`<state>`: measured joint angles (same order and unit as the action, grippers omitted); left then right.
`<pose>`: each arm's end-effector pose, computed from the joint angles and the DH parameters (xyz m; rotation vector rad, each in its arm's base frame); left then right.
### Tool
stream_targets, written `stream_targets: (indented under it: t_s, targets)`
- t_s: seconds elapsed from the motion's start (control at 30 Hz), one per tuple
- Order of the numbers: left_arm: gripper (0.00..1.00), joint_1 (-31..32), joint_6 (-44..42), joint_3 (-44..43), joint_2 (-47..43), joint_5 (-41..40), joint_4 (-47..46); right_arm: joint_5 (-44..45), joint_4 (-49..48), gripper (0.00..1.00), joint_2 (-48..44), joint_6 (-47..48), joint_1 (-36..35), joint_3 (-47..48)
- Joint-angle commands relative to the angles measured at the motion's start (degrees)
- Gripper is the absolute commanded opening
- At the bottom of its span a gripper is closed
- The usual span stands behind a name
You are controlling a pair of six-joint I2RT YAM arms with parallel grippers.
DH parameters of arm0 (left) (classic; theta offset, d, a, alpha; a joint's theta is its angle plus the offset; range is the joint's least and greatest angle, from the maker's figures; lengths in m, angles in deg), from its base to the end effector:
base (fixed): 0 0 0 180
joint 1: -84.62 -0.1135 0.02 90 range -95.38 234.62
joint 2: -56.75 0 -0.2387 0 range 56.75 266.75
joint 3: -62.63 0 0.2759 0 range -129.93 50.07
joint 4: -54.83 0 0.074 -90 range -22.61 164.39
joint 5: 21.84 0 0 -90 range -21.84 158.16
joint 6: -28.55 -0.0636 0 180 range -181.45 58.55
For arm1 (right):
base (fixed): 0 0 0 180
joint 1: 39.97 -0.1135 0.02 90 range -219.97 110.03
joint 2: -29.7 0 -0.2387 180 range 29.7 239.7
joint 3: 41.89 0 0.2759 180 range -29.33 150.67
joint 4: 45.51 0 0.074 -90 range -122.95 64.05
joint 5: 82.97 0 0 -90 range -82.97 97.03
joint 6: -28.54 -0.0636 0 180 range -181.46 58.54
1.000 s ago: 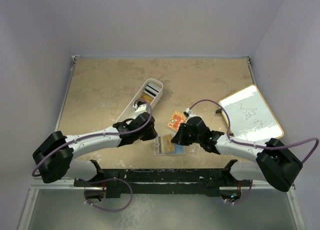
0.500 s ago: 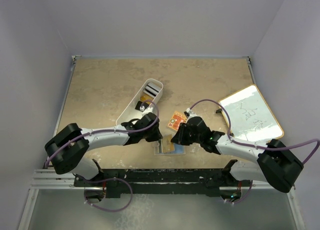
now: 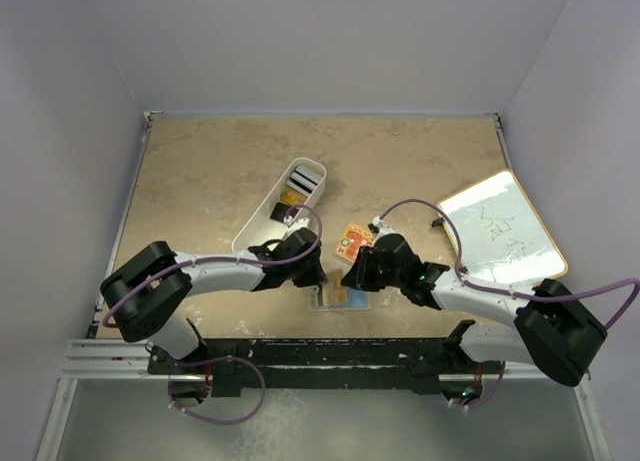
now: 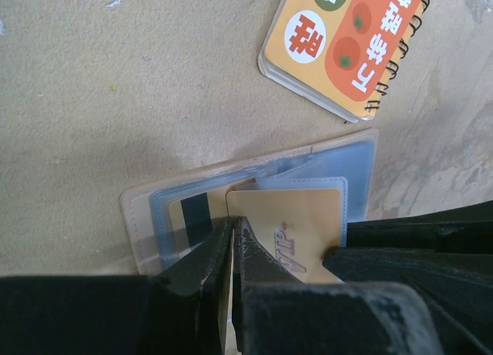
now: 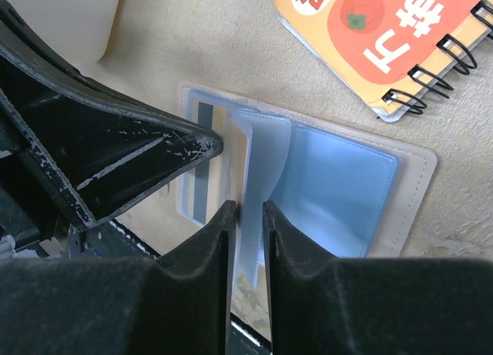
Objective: Put the credit cards into the card holder
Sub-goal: Turn over the card slot in the card holder.
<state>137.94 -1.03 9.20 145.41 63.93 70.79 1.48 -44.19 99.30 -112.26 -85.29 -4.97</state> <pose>0.1984 -0.2586 0.0859 -0.1962 2.6127 -0.7199 0.1945 0.2054 0.1115 0.0521 2.3629 1.0110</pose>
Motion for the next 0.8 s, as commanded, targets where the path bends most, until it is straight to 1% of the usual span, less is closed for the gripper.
stream_targets:
  t_s: [0.0,0.23,0.53,0.77]
  targets:
    - [0.00,0.1,-0.1,0.0,1.3,1.8,-2.5,-1.5,-2.1,0.25,-1.2,0.1,0.0,-0.1]
    - [0.00,0.1,0.7,0.9,1.3,3.2,-4.9,-3.3,-3.2,0.33,-1.9,0.3,0.0,-0.1]
    - [0.00,0.1,1.8,0.8,2.2,6.0,-8.0,-4.1,-3.4,0.37,-2.8,0.7,0.0,0.6]
    - [0.00,0.1,2.9,1.6,1.8,7.0,-10.0,-4.4,-3.3,0.38,-2.7,1.2,0.0,1.0]
